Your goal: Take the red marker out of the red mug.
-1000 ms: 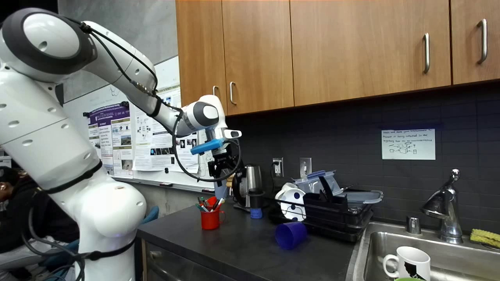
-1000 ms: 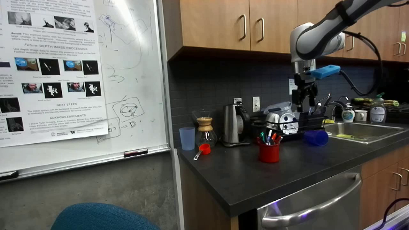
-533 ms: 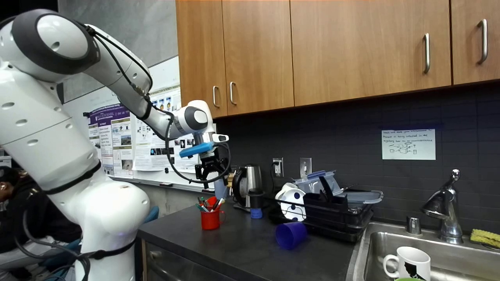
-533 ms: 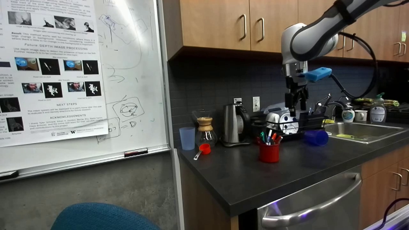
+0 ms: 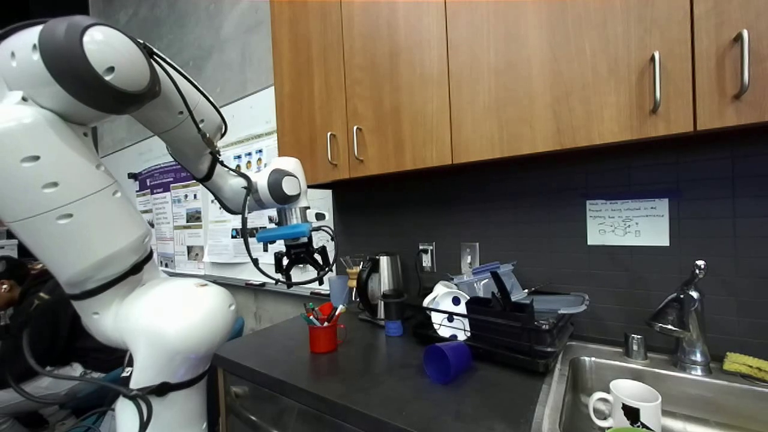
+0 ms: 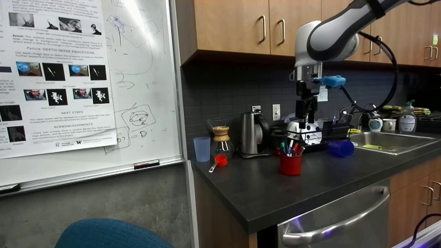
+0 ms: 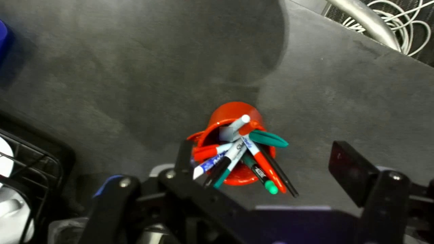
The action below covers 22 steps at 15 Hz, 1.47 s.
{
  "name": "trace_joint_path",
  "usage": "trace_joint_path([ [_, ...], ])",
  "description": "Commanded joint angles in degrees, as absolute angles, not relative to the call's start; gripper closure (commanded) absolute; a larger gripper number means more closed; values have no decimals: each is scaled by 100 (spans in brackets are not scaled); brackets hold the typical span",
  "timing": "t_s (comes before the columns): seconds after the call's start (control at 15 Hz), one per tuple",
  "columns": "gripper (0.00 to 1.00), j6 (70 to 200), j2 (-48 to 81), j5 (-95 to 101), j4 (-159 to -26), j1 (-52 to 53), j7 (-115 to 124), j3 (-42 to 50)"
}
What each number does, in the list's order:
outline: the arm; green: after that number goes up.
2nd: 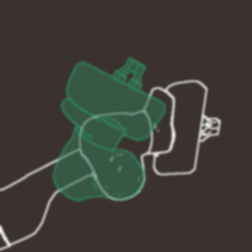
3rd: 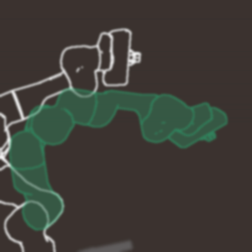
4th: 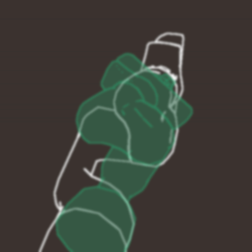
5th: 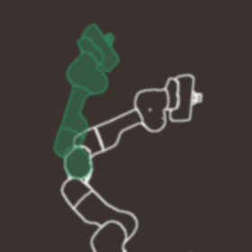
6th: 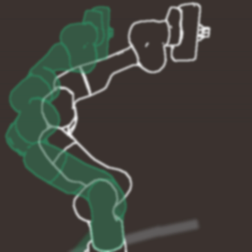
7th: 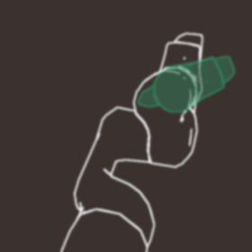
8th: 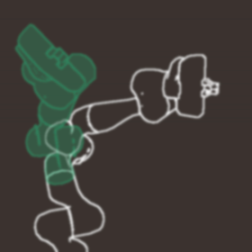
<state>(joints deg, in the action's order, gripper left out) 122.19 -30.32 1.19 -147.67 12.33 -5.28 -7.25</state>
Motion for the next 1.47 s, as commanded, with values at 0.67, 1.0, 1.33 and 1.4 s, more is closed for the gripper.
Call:
trace_joint_path([
  [0.67,0,12809,-2611,91,-14731,1414,-654,-922],
  [1.0,0,12890,-2021,87,-14397,1380,-534,-1008],
  [1.33,0,12997,-1391,152,-13974,1299,-336,-1072],
  [1.4,0,12998,-1273,142,-13894,1297,-327,-1074],
])
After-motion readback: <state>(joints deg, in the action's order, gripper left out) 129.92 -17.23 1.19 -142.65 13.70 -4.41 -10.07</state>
